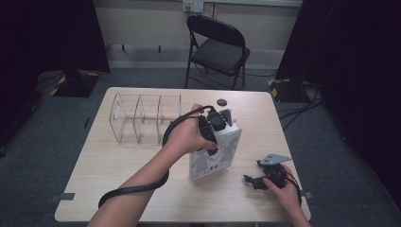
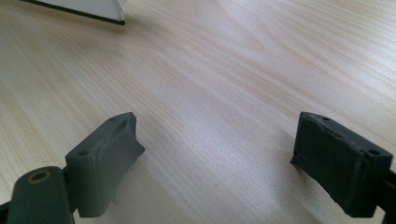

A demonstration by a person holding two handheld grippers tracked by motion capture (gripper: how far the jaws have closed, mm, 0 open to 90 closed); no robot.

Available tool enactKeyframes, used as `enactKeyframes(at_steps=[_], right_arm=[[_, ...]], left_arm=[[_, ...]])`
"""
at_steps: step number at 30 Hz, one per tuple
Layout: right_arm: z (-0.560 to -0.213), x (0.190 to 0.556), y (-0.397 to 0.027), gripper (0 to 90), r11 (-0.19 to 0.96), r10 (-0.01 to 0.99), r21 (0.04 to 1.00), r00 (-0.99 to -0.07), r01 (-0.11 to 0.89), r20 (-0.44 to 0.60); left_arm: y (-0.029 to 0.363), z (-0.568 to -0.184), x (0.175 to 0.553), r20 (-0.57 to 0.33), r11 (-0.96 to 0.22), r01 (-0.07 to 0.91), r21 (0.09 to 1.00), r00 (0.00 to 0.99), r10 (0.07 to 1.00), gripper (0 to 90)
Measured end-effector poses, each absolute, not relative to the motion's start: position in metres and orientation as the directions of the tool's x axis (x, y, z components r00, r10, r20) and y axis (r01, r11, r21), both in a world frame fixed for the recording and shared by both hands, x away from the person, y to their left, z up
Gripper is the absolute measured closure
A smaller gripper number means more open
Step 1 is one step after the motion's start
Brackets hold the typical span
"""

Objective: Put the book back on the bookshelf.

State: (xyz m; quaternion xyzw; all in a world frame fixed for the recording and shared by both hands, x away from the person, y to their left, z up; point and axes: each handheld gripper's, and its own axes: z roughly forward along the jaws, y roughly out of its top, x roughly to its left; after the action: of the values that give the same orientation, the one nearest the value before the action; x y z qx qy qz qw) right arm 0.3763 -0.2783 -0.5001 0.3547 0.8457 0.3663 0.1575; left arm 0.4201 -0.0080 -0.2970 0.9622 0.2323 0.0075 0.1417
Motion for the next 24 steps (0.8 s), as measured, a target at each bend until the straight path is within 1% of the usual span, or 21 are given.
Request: enactKeyframes(at_steps=[5,14,24], right_arm=[[-0.5,0.376,-0.278,12.5,0.481,0.714,0.73,-0.7,0.486,-0.005],[-0.5,0.376,-0.278,12.5,0.481,0.714,0.73,-0.7,0.486,-0.005],[-0.5,0.376,-0.278,12.4,0.481,0.714,0.73,-0.7,0.486,-0.005]], left_arm=[[-0.002,-0.293,0.42,-0.045,-0.855,0.458,0.244,0.886,0.462,52.7],[0.012,-0.291,0.42,-0.065,-0.835,0.496,0.239,0.866,0.496,52.7],[0.031,-0.289,0.42,-0.061,-0.811,0.532,0.243,0.843,0.534,52.7]])
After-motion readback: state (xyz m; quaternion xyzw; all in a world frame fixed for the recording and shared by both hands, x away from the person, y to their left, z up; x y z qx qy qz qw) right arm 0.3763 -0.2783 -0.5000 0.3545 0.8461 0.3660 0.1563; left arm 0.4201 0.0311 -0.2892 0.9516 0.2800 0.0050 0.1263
